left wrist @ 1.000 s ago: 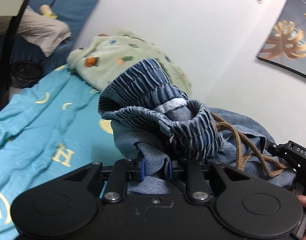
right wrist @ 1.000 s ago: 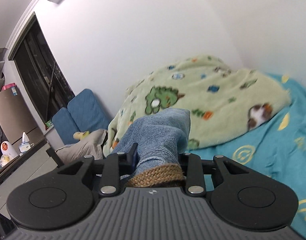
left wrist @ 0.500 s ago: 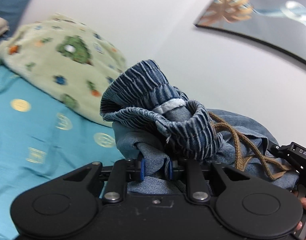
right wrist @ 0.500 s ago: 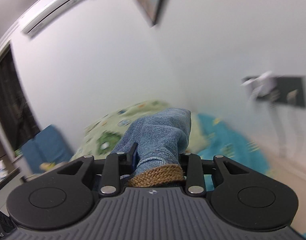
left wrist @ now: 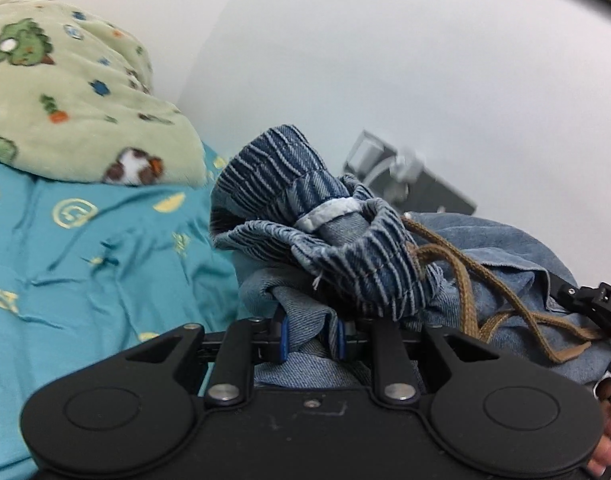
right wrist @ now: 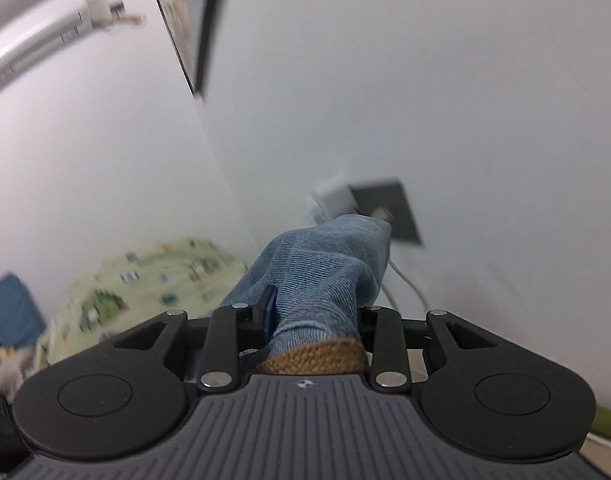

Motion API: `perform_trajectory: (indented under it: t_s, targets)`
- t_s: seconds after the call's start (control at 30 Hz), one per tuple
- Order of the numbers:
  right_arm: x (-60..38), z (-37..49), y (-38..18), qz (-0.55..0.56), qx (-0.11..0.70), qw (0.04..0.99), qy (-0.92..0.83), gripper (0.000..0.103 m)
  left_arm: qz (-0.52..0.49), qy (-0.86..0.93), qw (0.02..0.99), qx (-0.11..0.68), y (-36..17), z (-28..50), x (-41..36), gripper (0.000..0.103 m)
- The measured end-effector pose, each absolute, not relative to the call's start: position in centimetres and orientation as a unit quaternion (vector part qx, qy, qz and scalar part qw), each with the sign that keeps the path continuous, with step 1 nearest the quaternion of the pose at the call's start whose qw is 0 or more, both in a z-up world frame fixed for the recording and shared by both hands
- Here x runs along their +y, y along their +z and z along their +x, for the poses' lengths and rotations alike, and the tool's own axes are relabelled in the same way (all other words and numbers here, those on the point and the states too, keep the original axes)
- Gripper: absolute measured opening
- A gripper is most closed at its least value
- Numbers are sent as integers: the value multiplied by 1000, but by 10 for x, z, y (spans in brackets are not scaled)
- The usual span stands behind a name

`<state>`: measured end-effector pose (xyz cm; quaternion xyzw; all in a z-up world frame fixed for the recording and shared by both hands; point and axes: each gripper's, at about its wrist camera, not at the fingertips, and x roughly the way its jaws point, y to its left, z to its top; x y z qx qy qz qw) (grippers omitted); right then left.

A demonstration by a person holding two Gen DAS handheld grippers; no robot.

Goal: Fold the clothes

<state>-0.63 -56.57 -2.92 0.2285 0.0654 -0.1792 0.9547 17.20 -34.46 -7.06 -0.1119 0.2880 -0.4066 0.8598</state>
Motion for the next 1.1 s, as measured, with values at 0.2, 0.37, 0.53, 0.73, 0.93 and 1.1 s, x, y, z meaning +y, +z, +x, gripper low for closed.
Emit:
perform_trajectory:
  t_s: [0.2,0.37,0.53,0.73,0.93,1.1]
  targets:
    - [-630,3,-97,291,180,924,-168,33,-60,-403,854,324,-118,178,-390,19]
    - [-643,10,-152,299,277,900,-156,32,-43,-426,852,301,-133,174,-392,24]
    - [-639,12,-158,315,277,895,-154,33,-30,-428,851,304,-130,168,-390,27]
    - [-637,10,-140,328,284,883,-180,42,-35,-434,843,315,-115,161,-375,57]
    - [-627,-12,-110,296,280,889,-208,72,-16,-422,862,281,-75,143,-348,81]
    - [-608,-21,-68,259,258,910,-194,75,-9,-398,883,249,-32,128,-321,88]
